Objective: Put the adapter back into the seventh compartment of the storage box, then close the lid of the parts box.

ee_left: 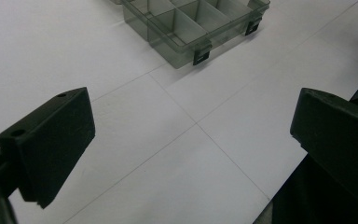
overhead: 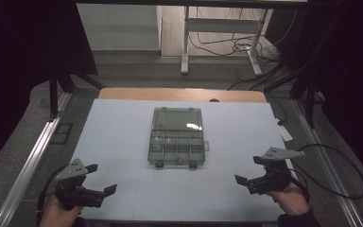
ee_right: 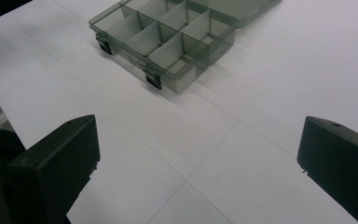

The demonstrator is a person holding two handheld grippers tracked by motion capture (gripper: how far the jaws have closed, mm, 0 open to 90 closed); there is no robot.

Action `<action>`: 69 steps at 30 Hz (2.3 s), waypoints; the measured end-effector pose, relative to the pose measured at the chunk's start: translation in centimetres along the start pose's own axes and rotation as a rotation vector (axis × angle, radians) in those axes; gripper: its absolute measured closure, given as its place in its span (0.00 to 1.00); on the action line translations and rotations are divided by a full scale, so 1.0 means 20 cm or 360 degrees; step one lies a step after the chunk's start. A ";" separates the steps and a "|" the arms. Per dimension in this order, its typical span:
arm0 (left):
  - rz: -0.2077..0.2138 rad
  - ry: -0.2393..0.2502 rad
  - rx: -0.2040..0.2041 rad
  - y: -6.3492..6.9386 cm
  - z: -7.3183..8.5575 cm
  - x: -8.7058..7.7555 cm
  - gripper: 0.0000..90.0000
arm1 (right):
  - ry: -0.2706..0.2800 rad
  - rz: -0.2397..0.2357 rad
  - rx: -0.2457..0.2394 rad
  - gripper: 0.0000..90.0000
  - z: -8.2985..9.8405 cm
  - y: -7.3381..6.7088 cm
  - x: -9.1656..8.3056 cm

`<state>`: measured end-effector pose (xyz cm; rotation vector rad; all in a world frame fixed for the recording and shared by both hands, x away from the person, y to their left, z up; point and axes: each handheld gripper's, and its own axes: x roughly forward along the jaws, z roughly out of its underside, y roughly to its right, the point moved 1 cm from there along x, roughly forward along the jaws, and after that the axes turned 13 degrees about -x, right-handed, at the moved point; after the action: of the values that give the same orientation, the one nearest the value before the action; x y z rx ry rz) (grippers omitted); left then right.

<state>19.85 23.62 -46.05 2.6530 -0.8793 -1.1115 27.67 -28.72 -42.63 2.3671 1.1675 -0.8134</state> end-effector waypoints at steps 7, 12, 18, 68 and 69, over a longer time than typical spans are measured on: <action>-0.0006 -0.0001 -0.0002 0.00 0.00 0.00 0.00 | -0.0009 0.0100 0.0041 0.00 0.06 0.01 -0.06; -0.0009 -0.0001 -0.0008 0.00 0.00 0.00 0.00 | -0.0036 0.0144 0.0077 0.00 0.10 0.01 -0.09; -0.0011 -0.0001 -0.0009 0.00 0.00 0.00 0.00 | -0.0074 0.0172 0.0087 0.00 0.14 -0.01 -0.09; -0.0004 0.0027 0.0056 -0.02 -0.18 0.16 0.00 | 0.0018 0.0097 0.0016 0.00 -0.02 0.01 -0.02; 0.0000 0.0028 0.0058 -0.02 -0.18 0.17 0.00 | 0.0016 0.0088 0.0010 0.00 -0.03 0.01 -0.01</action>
<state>24.46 21.68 -45.59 2.6876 -0.9050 -1.0809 27.97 -28.70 -42.03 2.4001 1.0994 -0.7891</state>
